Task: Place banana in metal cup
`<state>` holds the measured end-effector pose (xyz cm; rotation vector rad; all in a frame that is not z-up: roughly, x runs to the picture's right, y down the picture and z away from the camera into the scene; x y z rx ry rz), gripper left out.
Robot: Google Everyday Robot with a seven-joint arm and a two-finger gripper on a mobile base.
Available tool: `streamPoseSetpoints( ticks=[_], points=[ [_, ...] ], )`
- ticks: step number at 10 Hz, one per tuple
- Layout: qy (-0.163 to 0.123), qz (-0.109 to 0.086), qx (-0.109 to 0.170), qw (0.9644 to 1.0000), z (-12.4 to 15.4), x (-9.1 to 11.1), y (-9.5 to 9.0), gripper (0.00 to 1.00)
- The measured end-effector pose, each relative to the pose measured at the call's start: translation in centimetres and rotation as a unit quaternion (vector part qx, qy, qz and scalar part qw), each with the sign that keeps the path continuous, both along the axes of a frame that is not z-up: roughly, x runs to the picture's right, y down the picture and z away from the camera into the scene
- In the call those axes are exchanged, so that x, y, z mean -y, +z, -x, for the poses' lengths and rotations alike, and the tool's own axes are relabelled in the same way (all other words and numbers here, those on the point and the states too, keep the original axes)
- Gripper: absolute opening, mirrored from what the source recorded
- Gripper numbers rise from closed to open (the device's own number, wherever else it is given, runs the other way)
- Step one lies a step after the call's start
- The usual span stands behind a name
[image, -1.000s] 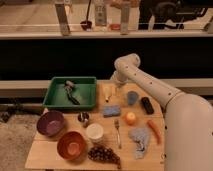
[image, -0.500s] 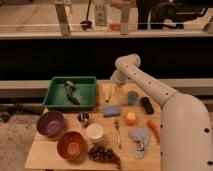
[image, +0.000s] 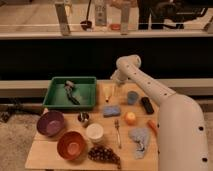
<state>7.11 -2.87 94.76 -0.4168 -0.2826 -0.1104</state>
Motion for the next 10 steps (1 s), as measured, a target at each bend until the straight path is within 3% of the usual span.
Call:
streamPoseSetpoints(
  ticks=[10],
  points=[
    [0.051,0.012,0.0,0.9986,0.3,-0.4,2.3,0.8]
  ],
)
